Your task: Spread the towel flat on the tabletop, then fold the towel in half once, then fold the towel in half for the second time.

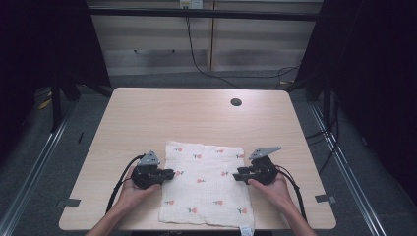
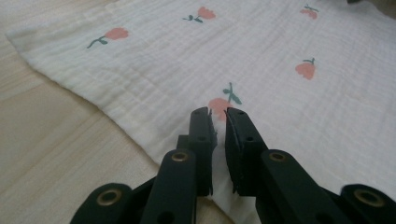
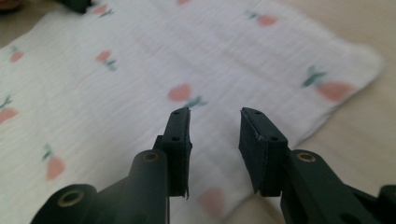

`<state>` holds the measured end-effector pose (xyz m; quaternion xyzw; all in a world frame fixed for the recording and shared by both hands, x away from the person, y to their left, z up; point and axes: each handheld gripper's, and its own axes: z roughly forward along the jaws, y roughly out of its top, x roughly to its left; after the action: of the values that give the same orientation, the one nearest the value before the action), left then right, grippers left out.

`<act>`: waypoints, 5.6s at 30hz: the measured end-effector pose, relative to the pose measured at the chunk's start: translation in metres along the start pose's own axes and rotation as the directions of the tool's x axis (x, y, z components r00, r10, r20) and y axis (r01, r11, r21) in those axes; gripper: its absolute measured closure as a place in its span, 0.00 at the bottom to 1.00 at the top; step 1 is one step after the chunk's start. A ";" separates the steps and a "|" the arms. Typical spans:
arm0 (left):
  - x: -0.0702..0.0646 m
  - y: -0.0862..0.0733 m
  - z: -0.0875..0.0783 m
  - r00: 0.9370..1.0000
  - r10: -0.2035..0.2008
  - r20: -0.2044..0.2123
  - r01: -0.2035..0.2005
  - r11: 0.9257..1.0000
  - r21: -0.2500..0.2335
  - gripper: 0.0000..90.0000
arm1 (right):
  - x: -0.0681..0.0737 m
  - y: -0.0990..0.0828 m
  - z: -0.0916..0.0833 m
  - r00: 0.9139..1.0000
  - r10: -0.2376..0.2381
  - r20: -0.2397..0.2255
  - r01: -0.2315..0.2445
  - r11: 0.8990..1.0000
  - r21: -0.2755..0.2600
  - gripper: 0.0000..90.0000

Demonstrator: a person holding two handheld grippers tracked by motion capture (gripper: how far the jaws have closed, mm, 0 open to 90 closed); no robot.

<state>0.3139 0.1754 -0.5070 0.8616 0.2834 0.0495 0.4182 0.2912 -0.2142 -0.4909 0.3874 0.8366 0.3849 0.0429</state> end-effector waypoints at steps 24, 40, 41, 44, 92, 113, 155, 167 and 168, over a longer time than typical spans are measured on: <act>0.004 0.000 0.001 1.000 -0.017 0.020 0.017 1.000 -0.011 0.89 | -0.071 0.036 0.032 0.989 0.017 0.145 -0.012 0.999 -0.038 0.81; 0.005 0.015 -0.013 0.999 -0.017 0.039 0.018 0.999 -0.033 0.72 | -0.064 0.039 0.025 0.991 0.042 0.130 -0.028 0.994 -0.108 0.96; 0.007 0.019 -0.015 0.999 -0.020 0.031 0.021 0.999 -0.043 0.71 | -0.064 0.039 0.025 0.991 0.041 0.130 -0.027 0.994 -0.105 0.96; 0.020 0.032 -0.022 0.999 -0.044 0.010 0.044 0.995 -0.092 0.66 | -0.064 0.039 0.026 0.991 0.044 0.123 -0.031 0.994 -0.109 0.96; 0.088 0.046 0.032 0.988 -0.105 -0.112 0.103 0.994 -0.023 0.98 | -0.063 0.040 0.025 0.993 0.066 0.095 -0.054 0.991 -0.121 0.96; 0.081 0.061 0.006 0.993 -0.106 -0.047 0.101 0.989 -0.109 0.98 | -0.058 0.062 0.002 0.994 0.061 0.088 -0.039 0.973 -0.227 0.95; 0.076 0.089 -0.057 0.995 -0.085 -0.057 0.063 0.946 -0.318 0.98 | -0.053 0.098 -0.035 0.993 0.021 0.115 0.016 0.950 -0.311 0.95; 0.080 0.103 -0.055 0.994 -0.099 -0.042 0.079 0.940 -0.332 0.98 | -0.056 0.116 -0.055 0.990 0.011 0.137 0.034 0.945 -0.324 0.96; 0.081 0.104 -0.055 0.994 -0.099 -0.042 0.079 0.939 -0.334 0.98 | -0.056 0.118 -0.054 0.990 0.008 0.140 0.039 0.946 -0.323 0.96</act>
<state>0.4103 0.2052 -0.4056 0.7633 0.3217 0.1026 0.5508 0.3822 -0.2378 -0.3857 0.3945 0.7597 0.4891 0.1677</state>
